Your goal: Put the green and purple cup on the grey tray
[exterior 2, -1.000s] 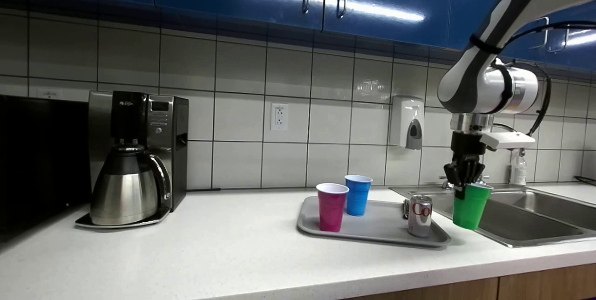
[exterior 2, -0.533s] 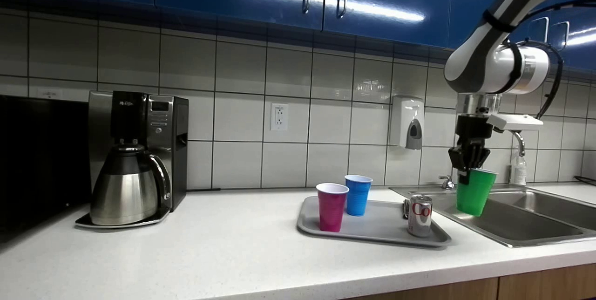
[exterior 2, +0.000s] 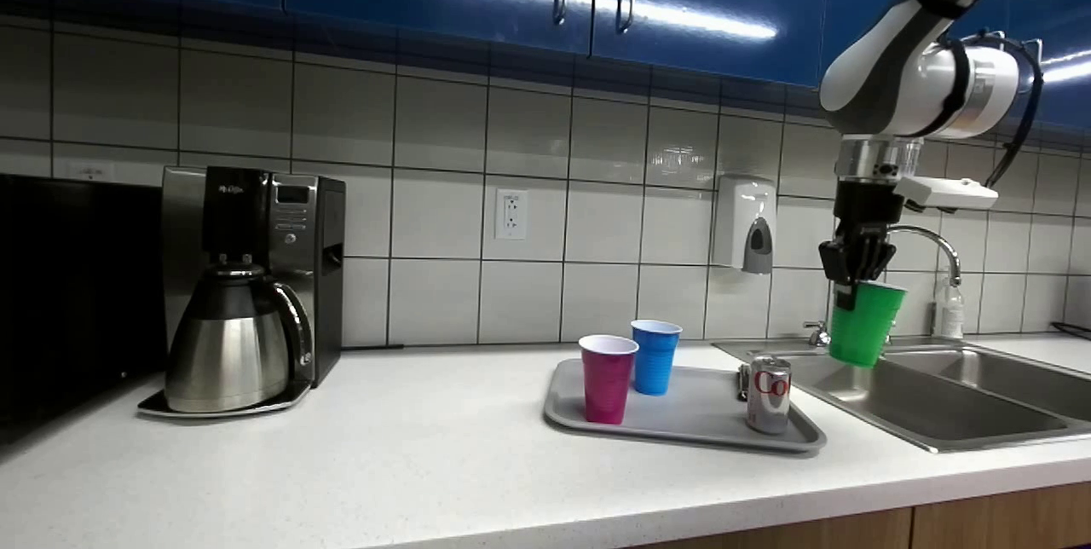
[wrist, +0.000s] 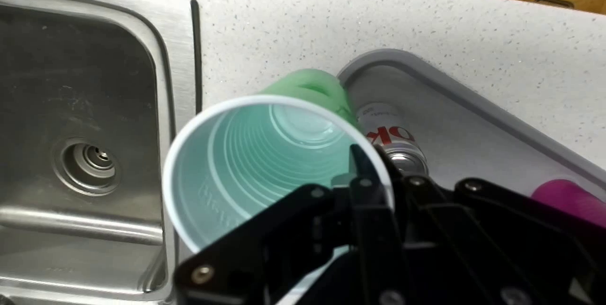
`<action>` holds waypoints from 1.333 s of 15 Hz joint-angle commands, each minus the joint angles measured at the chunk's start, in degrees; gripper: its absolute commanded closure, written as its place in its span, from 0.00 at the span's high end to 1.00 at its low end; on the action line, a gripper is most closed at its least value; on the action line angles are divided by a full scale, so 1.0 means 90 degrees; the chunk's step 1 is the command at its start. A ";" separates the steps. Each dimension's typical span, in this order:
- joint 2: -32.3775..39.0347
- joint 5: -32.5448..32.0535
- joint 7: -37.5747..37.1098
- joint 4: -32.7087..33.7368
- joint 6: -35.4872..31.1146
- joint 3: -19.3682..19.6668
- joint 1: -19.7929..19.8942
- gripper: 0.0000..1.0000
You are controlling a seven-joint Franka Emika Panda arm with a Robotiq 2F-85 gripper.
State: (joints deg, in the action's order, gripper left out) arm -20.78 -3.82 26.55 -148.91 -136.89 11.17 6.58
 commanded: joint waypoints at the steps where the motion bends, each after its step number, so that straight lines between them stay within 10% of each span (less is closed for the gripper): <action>1: -0.0550 -0.0129 -0.0394 -0.0172 0.0315 -0.0205 -0.0095 0.01; 20: -0.0420 -0.0069 -0.1505 -0.0185 0.0102 -0.1166 -0.1022 0.01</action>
State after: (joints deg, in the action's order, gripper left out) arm -25.98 -3.78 15.85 -150.84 -134.84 2.30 -2.22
